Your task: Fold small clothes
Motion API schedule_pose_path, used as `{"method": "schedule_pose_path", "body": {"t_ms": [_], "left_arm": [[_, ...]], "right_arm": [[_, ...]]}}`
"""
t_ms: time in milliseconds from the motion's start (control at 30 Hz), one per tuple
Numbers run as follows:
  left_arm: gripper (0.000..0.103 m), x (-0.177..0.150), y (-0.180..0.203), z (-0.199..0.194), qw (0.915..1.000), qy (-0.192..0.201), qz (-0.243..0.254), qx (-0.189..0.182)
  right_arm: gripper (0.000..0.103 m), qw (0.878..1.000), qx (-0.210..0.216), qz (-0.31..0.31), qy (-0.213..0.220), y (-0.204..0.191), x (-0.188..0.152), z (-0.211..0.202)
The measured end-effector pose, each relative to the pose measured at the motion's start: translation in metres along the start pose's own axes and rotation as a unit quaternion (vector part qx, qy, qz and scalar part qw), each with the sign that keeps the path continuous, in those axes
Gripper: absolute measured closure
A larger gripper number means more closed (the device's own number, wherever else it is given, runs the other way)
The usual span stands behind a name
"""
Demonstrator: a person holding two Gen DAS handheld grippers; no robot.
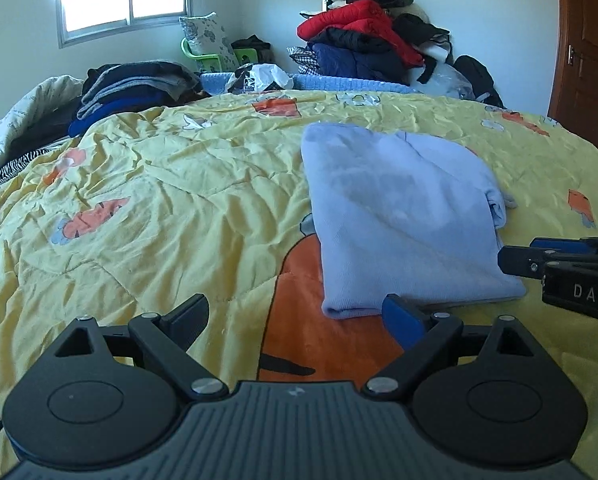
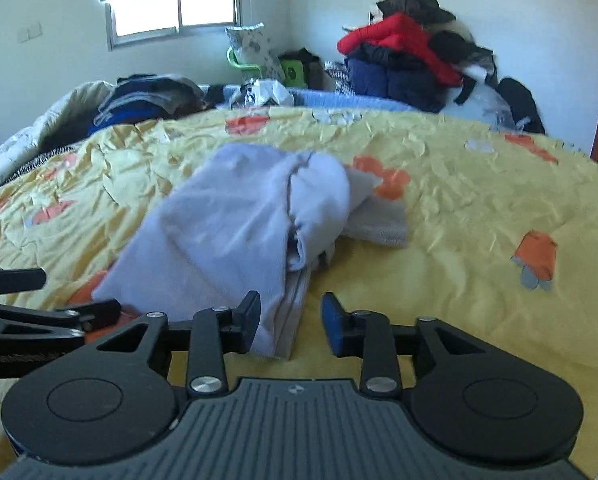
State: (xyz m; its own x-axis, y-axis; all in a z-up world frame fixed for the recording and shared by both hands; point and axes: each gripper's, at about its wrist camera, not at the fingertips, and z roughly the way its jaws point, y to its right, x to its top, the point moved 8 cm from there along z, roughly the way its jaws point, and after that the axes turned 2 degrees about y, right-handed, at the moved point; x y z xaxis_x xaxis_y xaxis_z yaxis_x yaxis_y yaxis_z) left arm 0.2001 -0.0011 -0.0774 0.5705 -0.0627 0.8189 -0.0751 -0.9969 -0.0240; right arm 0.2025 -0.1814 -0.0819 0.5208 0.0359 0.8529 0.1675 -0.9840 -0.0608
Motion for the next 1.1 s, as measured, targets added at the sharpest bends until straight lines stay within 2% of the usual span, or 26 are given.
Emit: {"method": "schedule_pose_path", "body": {"t_ms": [100,167,233,300,567,667,767,900,1100], "left_arm": [[0.008,-0.001,0.003,-0.001,1.0,-0.003,-0.003,-0.006],[0.008,-0.001,0.005,-0.003,1.0,-0.002,0.001,-0.007],[0.008,-0.003,0.006,-0.005,1.0,-0.002,0.006,-0.005],[0.008,-0.004,0.007,-0.007,1.0,-0.004,0.006,-0.007],[0.008,-0.019,0.009,-0.016,0.9999,-0.01,-0.004,-0.005],[0.004,-0.032,0.008,-0.016,0.9995,-0.026,-0.02,-0.007],[0.002,-0.039,0.006,-0.025,0.9996,-0.011,-0.026,0.001],[0.001,-0.046,0.005,-0.033,0.9997,-0.01,-0.021,0.002],[0.0,-0.052,0.001,-0.039,0.9997,-0.004,-0.015,0.016]], "right_arm": [[0.058,1.0,-0.007,-0.005,-0.024,0.001,-0.007,0.011],[0.056,1.0,-0.008,0.014,-0.026,0.004,-0.01,0.009],[0.05,0.999,-0.004,0.029,-0.022,0.004,-0.008,0.003],[0.034,0.999,-0.001,0.029,-0.013,0.002,-0.008,-0.008],[0.013,0.999,0.005,0.035,-0.008,-0.008,-0.022,-0.04],[0.01,0.999,0.005,0.03,-0.015,-0.016,-0.034,-0.046],[0.01,0.999,0.005,0.029,-0.024,-0.023,-0.044,-0.049],[0.006,0.999,-0.009,0.026,-0.033,-0.026,-0.054,-0.053],[0.003,0.999,-0.035,0.025,-0.022,-0.019,-0.061,-0.058]]}}
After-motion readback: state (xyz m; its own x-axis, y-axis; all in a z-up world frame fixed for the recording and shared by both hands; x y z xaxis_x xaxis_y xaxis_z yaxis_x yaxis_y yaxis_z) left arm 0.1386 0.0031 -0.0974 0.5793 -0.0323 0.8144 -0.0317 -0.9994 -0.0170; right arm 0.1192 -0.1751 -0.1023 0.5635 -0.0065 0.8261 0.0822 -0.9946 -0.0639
